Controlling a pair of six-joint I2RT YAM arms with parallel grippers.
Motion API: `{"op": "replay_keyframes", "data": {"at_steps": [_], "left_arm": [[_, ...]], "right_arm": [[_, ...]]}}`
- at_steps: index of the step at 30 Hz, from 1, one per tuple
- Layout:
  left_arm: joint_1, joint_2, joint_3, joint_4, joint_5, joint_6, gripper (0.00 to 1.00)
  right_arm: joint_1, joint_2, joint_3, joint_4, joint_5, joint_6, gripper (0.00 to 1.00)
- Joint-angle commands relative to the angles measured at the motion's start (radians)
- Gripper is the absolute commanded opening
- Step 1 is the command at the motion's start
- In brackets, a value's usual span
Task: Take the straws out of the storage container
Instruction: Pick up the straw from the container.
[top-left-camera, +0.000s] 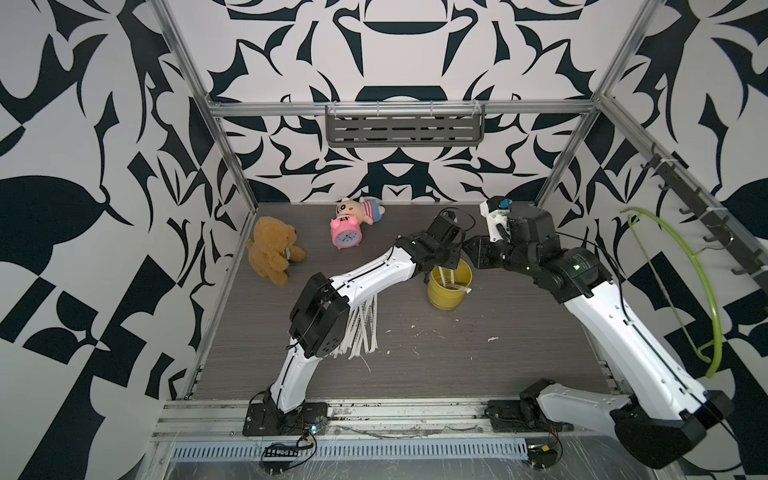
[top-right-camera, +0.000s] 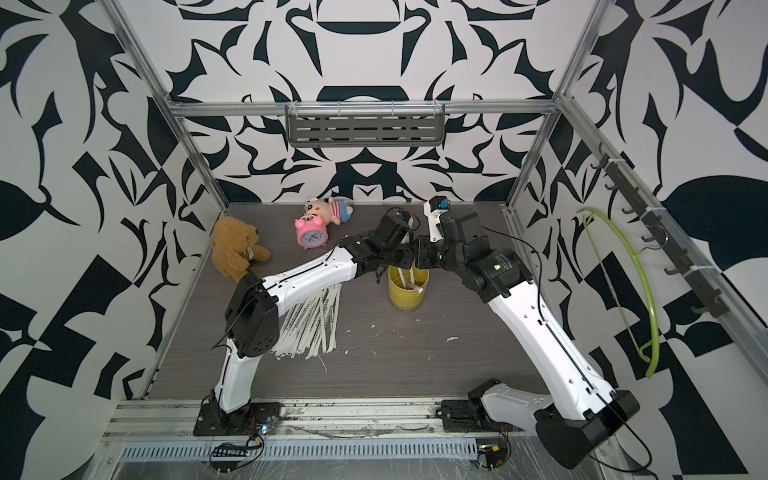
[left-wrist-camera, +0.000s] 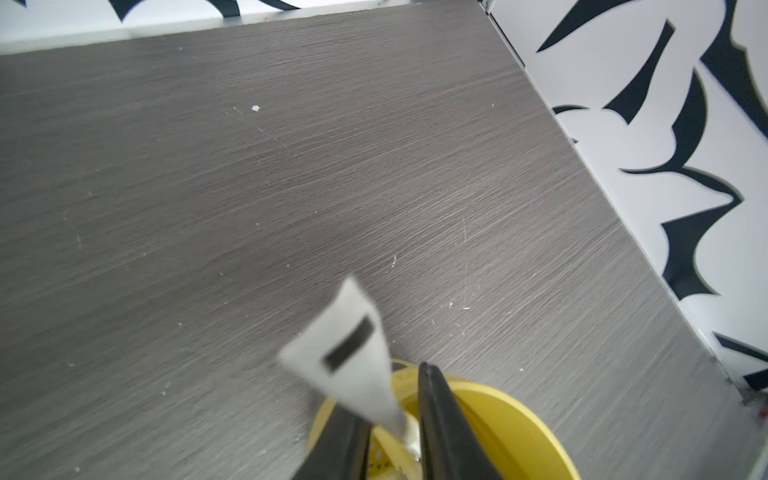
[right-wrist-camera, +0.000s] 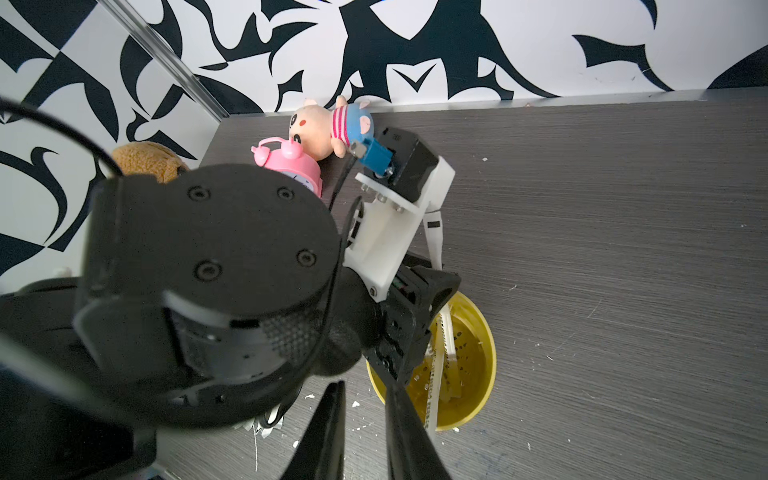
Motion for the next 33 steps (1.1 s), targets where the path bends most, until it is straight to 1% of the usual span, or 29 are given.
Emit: {"op": "replay_keyframes", "data": {"at_steps": [1, 3, 8, 13, 17, 24, 33], "left_arm": [[0.003, 0.029, 0.024, -0.023, 0.005, 0.009, 0.23], [0.003, 0.024, 0.021, -0.019, 0.006, 0.013, 0.18], [-0.006, -0.012, -0.013, 0.024, 0.012, 0.036, 0.12], [-0.03, -0.056, -0.018, 0.055, 0.009, 0.095, 0.11], [-0.038, -0.085, -0.019, 0.063, 0.011, 0.111, 0.11], [-0.054, -0.144, -0.033, 0.095, 0.01, 0.15, 0.05], [-0.067, -0.206, -0.011, 0.089, 0.06, 0.186, 0.04]], "right_arm": [[-0.007, -0.037, -0.003, 0.026, 0.001, -0.016, 0.22], [-0.007, -0.038, -0.004, 0.027, -0.001, -0.016, 0.22], [-0.007, -0.037, -0.009, 0.029, 0.0, -0.015, 0.22], [-0.007, -0.04, 0.002, 0.03, 0.005, -0.016, 0.21], [-0.007, -0.04, 0.005, 0.03, 0.001, -0.016, 0.21], [-0.007, -0.07, -0.005, 0.039, 0.013, -0.015, 0.21], [-0.007, -0.103, -0.012, 0.05, 0.009, -0.018, 0.21]]}}
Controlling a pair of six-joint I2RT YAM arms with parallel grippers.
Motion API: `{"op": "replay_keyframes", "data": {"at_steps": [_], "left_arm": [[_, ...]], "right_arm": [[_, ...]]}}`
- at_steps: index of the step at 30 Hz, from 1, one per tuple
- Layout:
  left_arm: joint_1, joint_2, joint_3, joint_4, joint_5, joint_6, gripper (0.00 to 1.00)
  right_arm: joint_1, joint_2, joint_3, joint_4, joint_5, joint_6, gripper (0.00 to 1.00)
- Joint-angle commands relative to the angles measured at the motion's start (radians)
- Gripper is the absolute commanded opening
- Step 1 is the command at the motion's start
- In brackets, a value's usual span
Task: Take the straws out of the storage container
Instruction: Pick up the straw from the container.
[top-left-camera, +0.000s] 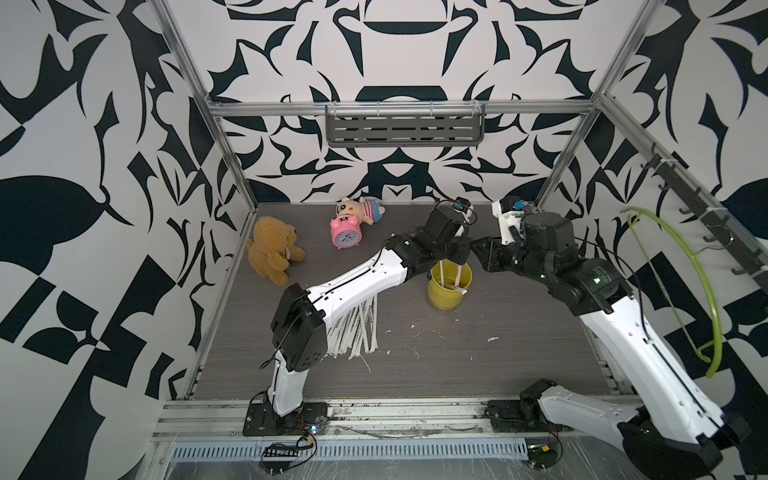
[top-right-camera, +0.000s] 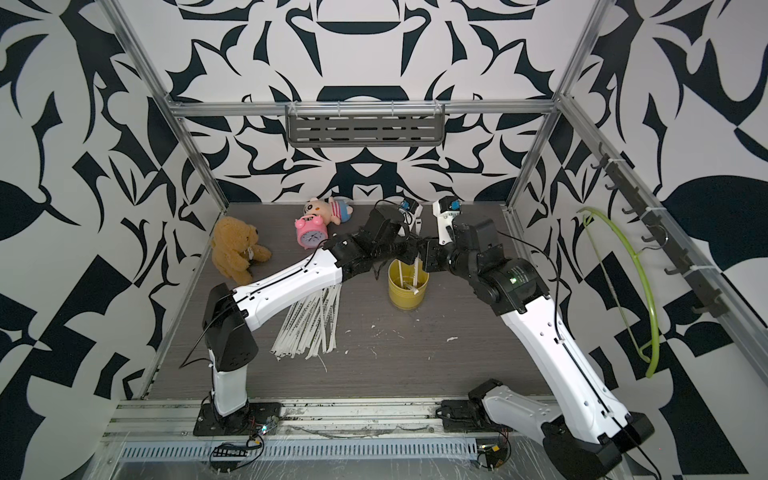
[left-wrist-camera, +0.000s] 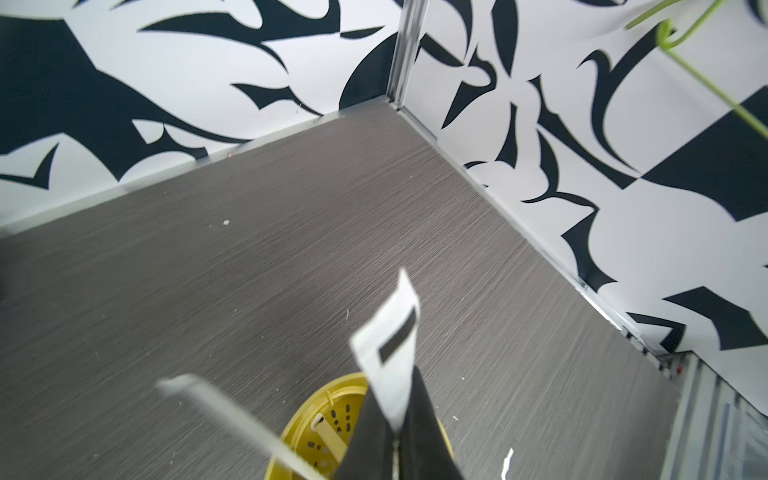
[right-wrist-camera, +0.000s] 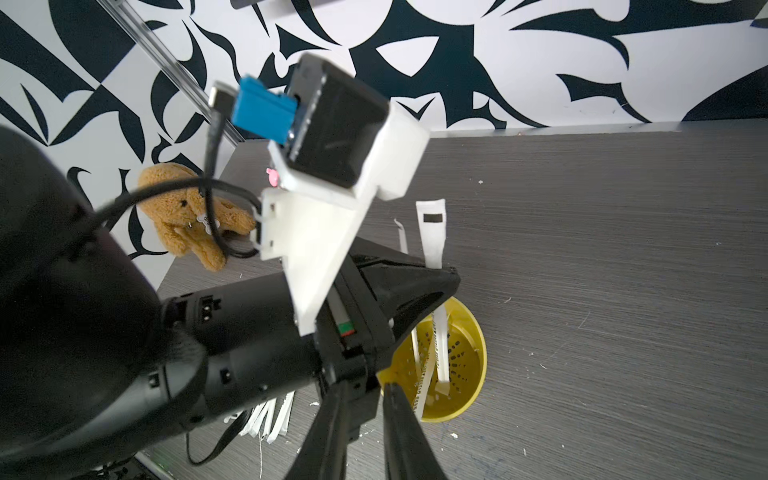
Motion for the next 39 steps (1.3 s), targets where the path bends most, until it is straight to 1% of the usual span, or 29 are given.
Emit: {"op": "replay_keyframes", "data": {"at_steps": [1, 8, 12, 14, 17, 21, 26, 30, 33, 34, 36, 39], "left_arm": [[-0.01, -0.045, 0.005, 0.006, 0.031, 0.033, 0.04], [-0.013, -0.124, -0.08, 0.106, 0.03, 0.069, 0.01], [-0.013, -0.172, -0.082, 0.096, 0.03, 0.082, 0.01], [-0.013, -0.191, -0.08, 0.074, 0.028, 0.083, 0.01], [-0.013, -0.225, -0.096, 0.042, 0.011, 0.082, 0.01], [-0.013, -0.298, -0.154, 0.025, -0.003, 0.082, 0.01], [-0.013, -0.42, -0.216, -0.034, -0.045, 0.099, 0.01], [-0.012, -0.54, -0.27, -0.109, -0.084, 0.117, 0.0], [-0.011, -0.644, -0.32, -0.167, -0.11, 0.118, 0.0], [-0.009, -0.698, -0.332, -0.198, -0.117, 0.117, 0.0], [-0.001, -0.754, -0.344, -0.278, -0.131, 0.111, 0.0], [0.038, -0.82, -0.36, -0.435, -0.148, 0.063, 0.0]], "right_arm": [[-0.002, -0.018, -0.004, 0.047, 0.0, -0.013, 0.21], [-0.002, -0.057, -0.023, 0.077, -0.031, -0.029, 0.2], [-0.002, -0.043, -0.005, 0.058, -0.066, -0.035, 0.21], [-0.002, -0.029, 0.002, 0.054, -0.113, -0.036, 0.23], [-0.002, -0.007, 0.005, 0.07, -0.24, -0.035, 0.27], [-0.001, 0.022, 0.008, 0.096, -0.407, -0.03, 0.32], [0.014, 0.041, 0.004, 0.127, -0.521, -0.026, 0.36], [0.057, 0.07, 0.016, 0.128, -0.559, -0.046, 0.39], [0.117, 0.091, 0.04, 0.132, -0.553, -0.066, 0.4], [0.142, 0.101, 0.05, 0.132, -0.548, -0.072, 0.4], [0.188, 0.125, 0.071, 0.133, -0.539, -0.082, 0.41], [0.26, 0.185, 0.105, 0.127, -0.525, -0.087, 0.41]]}}
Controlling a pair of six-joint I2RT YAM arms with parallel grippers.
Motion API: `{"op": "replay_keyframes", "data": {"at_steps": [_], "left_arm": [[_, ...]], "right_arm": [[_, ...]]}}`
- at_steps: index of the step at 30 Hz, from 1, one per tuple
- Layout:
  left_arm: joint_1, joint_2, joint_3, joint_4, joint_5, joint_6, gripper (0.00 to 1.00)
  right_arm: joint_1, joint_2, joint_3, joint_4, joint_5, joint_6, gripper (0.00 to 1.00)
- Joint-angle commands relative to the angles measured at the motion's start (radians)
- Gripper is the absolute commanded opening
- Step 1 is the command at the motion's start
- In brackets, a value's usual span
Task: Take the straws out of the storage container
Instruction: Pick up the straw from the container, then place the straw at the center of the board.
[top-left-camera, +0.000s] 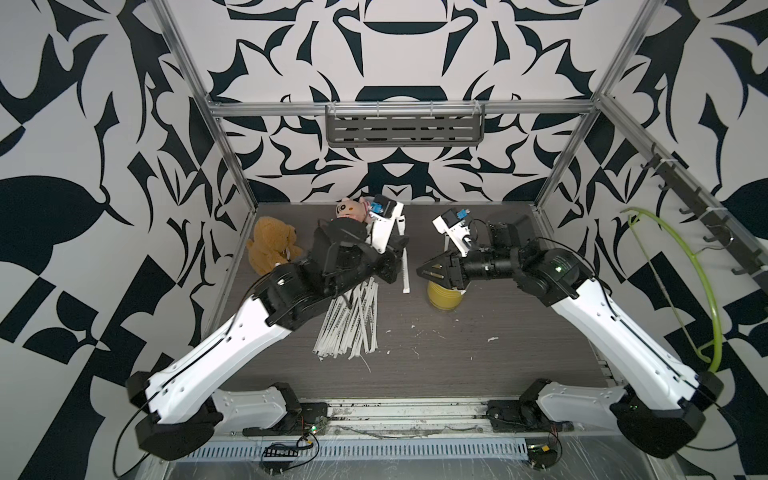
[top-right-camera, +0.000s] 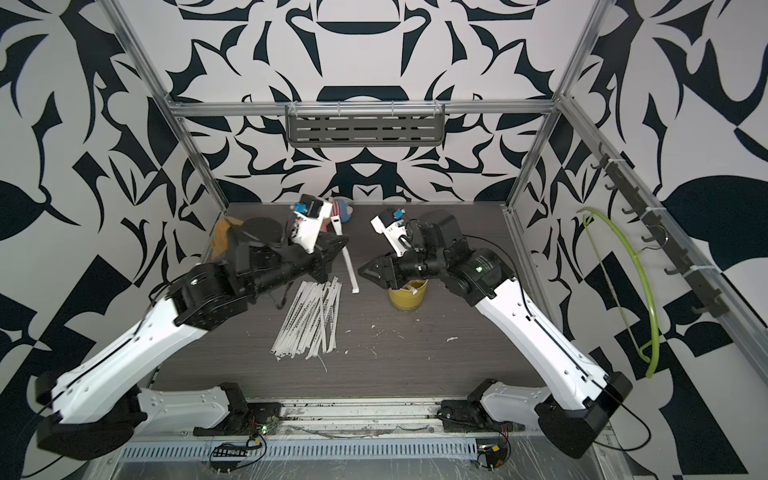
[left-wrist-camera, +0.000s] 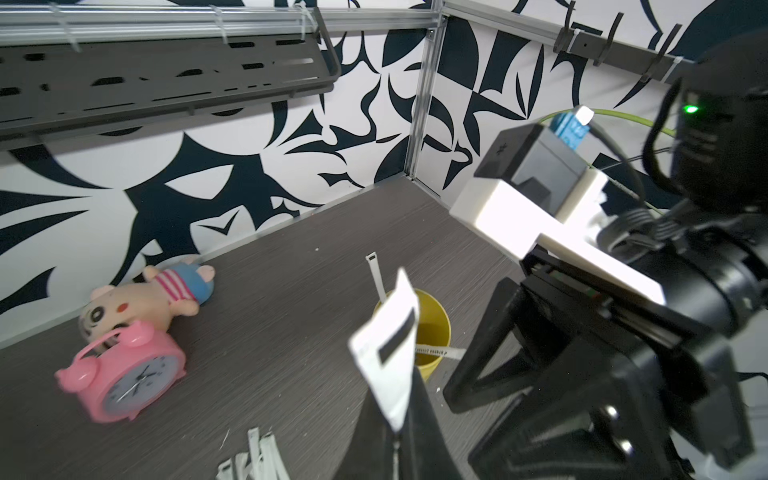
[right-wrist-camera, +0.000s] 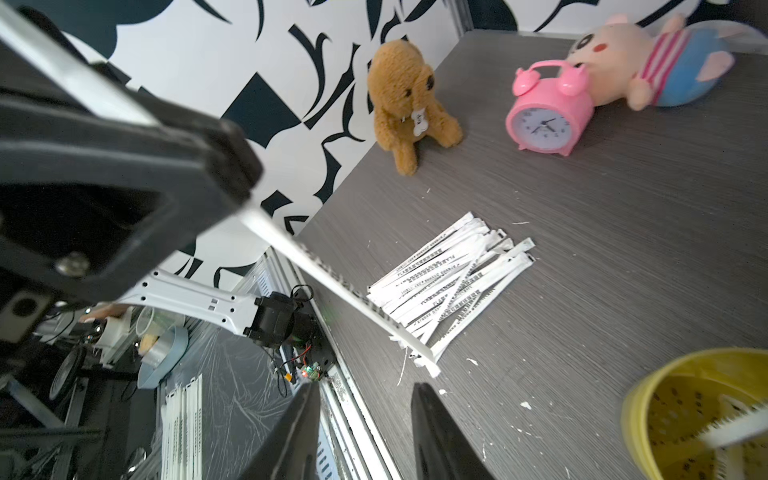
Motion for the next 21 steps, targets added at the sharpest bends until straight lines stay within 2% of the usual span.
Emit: {"op": "replay_keyframes", "data": {"at_steps": [1, 3, 6, 9, 11, 14, 19, 21], "left_arm": [[0.054, -0.059, -0.042, -0.23, -0.029, -0.054, 0.0], [0.13, -0.1, -0.091, -0.306, 0.029, -0.094, 0.0], [0.304, -0.121, -0.173, -0.381, 0.209, -0.122, 0.0], [0.473, -0.08, -0.253, -0.4, 0.425, -0.1, 0.0], [0.543, -0.017, -0.287, -0.401, 0.53, -0.079, 0.0], [0.573, 0.107, -0.3, -0.406, 0.572, -0.081, 0.0], [0.59, 0.305, -0.326, -0.316, 0.654, -0.067, 0.0], [0.59, 0.37, -0.311, -0.31, 0.647, -0.052, 0.0]], "right_arm": [[0.069, 0.05, 0.065, 0.04, -0.001, -0.031, 0.41], [0.103, 0.093, 0.071, 0.042, 0.012, -0.03, 0.42], [0.132, 0.156, 0.073, 0.049, 0.035, -0.005, 0.41], [0.138, 0.206, 0.065, 0.058, 0.063, 0.041, 0.41], [0.139, 0.231, 0.064, 0.047, 0.08, 0.064, 0.4], [0.139, 0.243, 0.057, 0.03, 0.118, 0.089, 0.39], [0.139, 0.239, 0.031, 0.031, 0.162, 0.108, 0.39], [0.139, 0.241, 0.025, 0.03, 0.164, 0.112, 0.39]]}}
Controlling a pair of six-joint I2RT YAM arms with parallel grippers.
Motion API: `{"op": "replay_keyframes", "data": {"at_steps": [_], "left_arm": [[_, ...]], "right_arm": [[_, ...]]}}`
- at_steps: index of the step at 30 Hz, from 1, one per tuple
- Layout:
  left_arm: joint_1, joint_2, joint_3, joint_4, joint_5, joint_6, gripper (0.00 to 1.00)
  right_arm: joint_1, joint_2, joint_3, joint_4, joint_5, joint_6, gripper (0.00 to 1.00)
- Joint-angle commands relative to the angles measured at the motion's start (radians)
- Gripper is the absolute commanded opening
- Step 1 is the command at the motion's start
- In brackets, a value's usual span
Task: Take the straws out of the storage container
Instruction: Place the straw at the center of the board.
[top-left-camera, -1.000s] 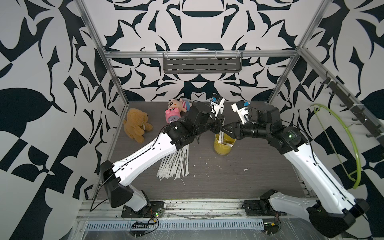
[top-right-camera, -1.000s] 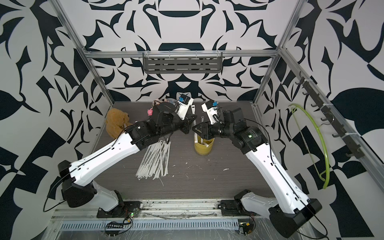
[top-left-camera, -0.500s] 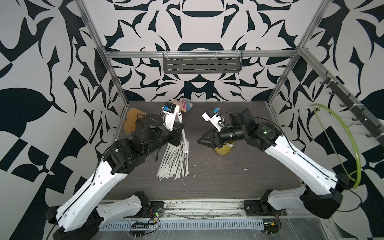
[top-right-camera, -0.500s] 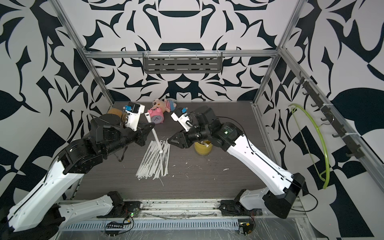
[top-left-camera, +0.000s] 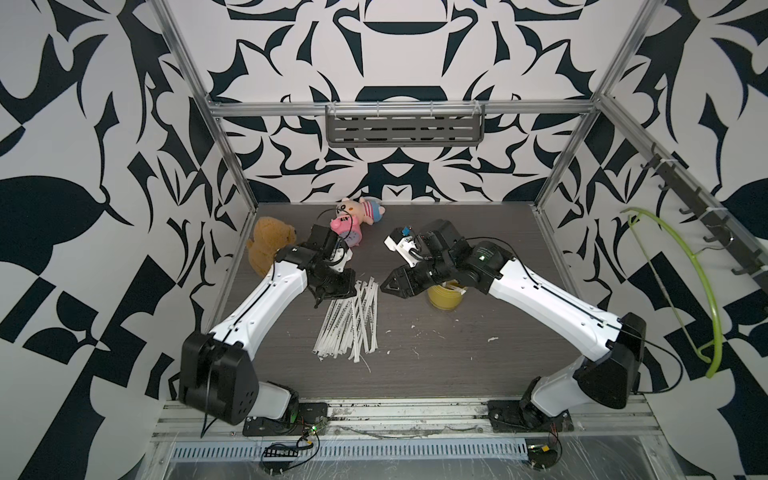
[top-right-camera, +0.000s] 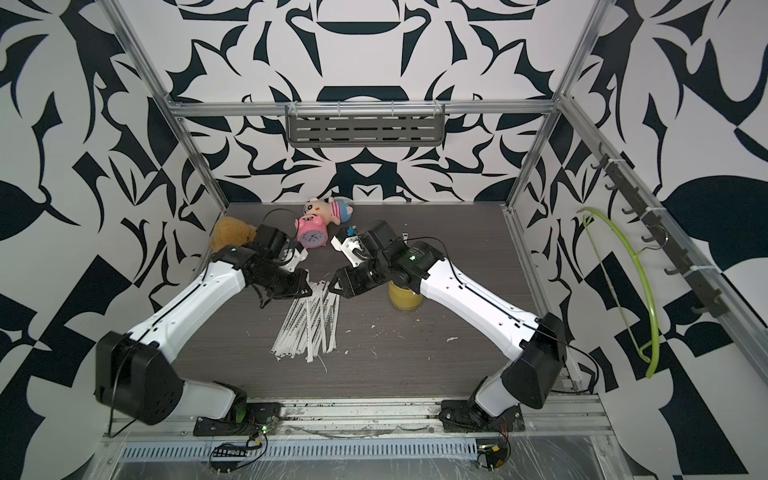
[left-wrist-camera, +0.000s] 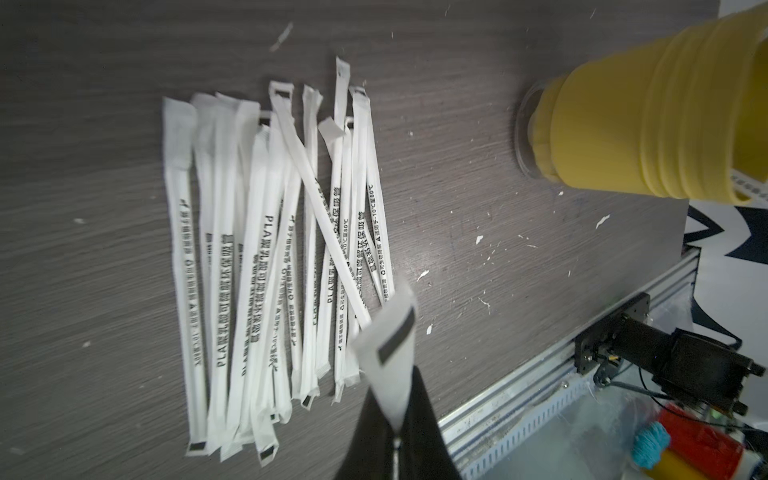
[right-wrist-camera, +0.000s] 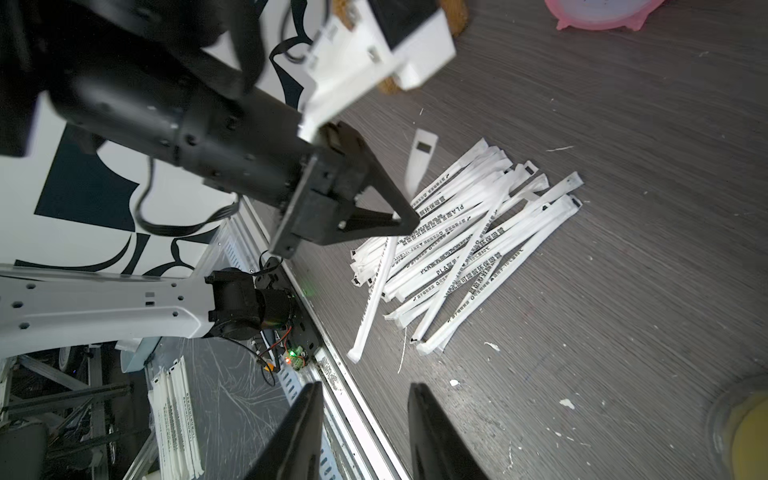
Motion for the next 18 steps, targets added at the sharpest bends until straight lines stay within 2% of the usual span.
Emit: {"op": "replay_keyframes", "data": {"at_steps": [1, 8, 15, 18], "left_arm": [[0.007, 0.078, 0.021, 0.019, 0.074, 0.037, 0.0], [0.013, 0.274, 0.084, 0.016, 0.045, 0.052, 0.01], [0.024, 0.373, 0.115, 0.066, 0.049, 0.031, 0.05], [0.024, 0.376, 0.12, 0.076, 0.049, 0.03, 0.11]], "right_arm": [[0.0, -0.025, -0.008, 0.013, 0.031, 0.021, 0.39], [0.0, -0.037, -0.025, -0.001, 0.056, 0.018, 0.39], [0.0, -0.043, -0.025, -0.015, 0.077, 0.009, 0.38], [0.0, -0.045, -0.027, -0.016, 0.081, 0.007, 0.38]]}}
